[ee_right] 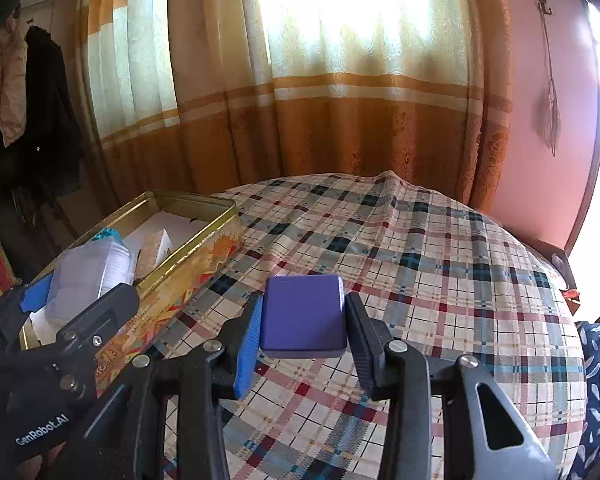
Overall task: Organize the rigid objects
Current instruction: 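Carry the clear plastic box and purple cube over the gold tray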
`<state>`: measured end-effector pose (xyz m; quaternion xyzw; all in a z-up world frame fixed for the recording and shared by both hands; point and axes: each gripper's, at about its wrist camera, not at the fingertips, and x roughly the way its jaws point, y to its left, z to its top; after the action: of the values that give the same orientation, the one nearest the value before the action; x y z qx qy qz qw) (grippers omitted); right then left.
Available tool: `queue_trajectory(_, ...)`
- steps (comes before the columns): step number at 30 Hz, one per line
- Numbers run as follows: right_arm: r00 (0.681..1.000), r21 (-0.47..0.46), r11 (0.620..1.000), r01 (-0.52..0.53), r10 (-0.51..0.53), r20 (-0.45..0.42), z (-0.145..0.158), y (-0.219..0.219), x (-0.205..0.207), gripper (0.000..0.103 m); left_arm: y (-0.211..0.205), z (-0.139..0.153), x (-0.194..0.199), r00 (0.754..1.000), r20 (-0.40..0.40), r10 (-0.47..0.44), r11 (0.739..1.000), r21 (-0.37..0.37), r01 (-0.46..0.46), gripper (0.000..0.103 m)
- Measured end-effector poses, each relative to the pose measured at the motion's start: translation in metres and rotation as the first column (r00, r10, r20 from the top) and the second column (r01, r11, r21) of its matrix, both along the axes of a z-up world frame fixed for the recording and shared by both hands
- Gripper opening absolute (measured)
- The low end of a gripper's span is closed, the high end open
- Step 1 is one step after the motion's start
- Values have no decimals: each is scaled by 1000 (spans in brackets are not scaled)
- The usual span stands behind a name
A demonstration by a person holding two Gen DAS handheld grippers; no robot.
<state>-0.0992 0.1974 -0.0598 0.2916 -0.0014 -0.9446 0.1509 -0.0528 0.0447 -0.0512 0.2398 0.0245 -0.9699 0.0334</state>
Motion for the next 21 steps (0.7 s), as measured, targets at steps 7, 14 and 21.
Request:
queue_trajectory(7,1000,-1,1000,-20,20,13,-1,-7,2,43,-9,0,6,1000,-2,12,1000,2,-12,89)
queue_trajectory(14,999,6,999,-41,41,22,-3,-14,5,43,-20,0,12,999,3,37,999,8,-37,89)
queue_trajectory(21,998,5,999,-54,54,21,-3,-19,9,43,-29,-1,15,998,1,55,998,16,-55,89)
